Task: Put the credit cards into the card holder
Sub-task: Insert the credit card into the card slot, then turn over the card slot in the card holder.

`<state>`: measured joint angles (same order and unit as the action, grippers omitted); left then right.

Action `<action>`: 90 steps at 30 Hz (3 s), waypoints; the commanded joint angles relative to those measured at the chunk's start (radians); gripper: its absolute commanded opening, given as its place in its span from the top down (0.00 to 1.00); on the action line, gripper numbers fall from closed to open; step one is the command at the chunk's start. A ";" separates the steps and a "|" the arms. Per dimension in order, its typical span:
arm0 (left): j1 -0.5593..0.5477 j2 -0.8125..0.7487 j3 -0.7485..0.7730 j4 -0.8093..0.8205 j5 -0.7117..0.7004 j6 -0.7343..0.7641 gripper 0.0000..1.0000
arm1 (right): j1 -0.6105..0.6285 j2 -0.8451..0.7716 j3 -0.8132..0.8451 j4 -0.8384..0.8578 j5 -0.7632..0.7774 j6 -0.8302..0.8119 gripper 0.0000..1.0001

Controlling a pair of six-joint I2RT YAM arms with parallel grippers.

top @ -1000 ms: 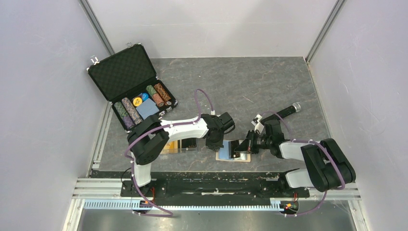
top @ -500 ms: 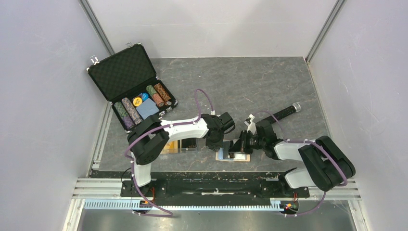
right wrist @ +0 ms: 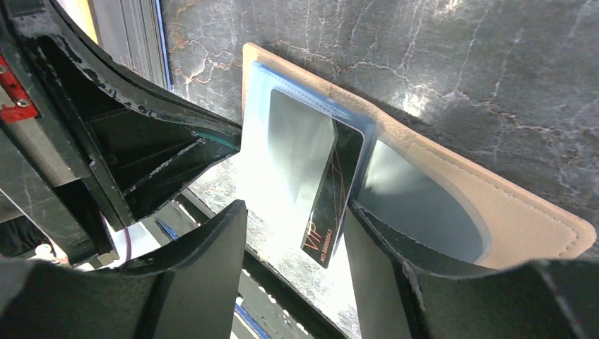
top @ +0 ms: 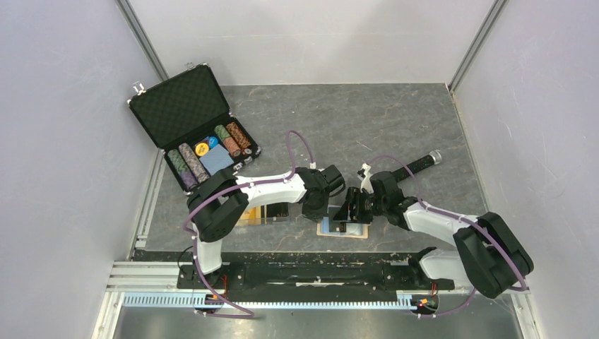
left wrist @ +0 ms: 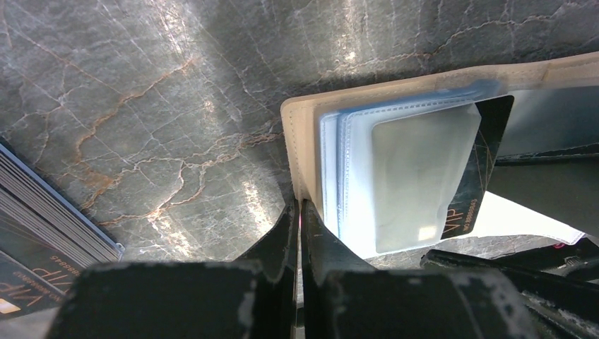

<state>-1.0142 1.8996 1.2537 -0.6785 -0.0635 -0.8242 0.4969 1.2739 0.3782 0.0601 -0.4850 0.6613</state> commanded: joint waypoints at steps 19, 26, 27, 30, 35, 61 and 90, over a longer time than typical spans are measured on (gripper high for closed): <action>-0.010 0.053 -0.013 -0.061 -0.057 0.065 0.95 | 0.107 0.084 0.055 0.048 0.007 0.052 0.96; -0.010 0.028 0.017 -0.117 -0.099 0.075 0.89 | 0.107 0.053 0.056 0.036 0.011 0.066 0.95; -0.010 0.023 0.024 -0.128 -0.105 0.077 0.88 | 0.108 0.050 0.056 0.033 0.014 0.067 0.92; -0.010 -0.007 0.044 -0.166 -0.133 0.080 0.80 | 0.106 0.043 0.073 -0.020 0.050 0.038 0.75; -0.008 -0.072 0.066 -0.205 -0.166 0.085 0.59 | 0.107 0.027 0.115 -0.137 0.117 -0.033 0.59; 0.187 -0.331 -0.447 0.633 0.461 -0.128 0.45 | 0.108 0.030 0.051 0.017 0.052 -0.029 1.00; 0.130 -0.211 -0.329 0.473 0.346 -0.067 0.53 | 0.109 0.105 0.044 -0.052 0.108 -0.071 1.00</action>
<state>-0.8719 1.6878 0.8776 -0.1677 0.3355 -0.9180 0.6022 1.3571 0.4294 0.0368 -0.4122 0.6231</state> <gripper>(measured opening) 0.457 0.004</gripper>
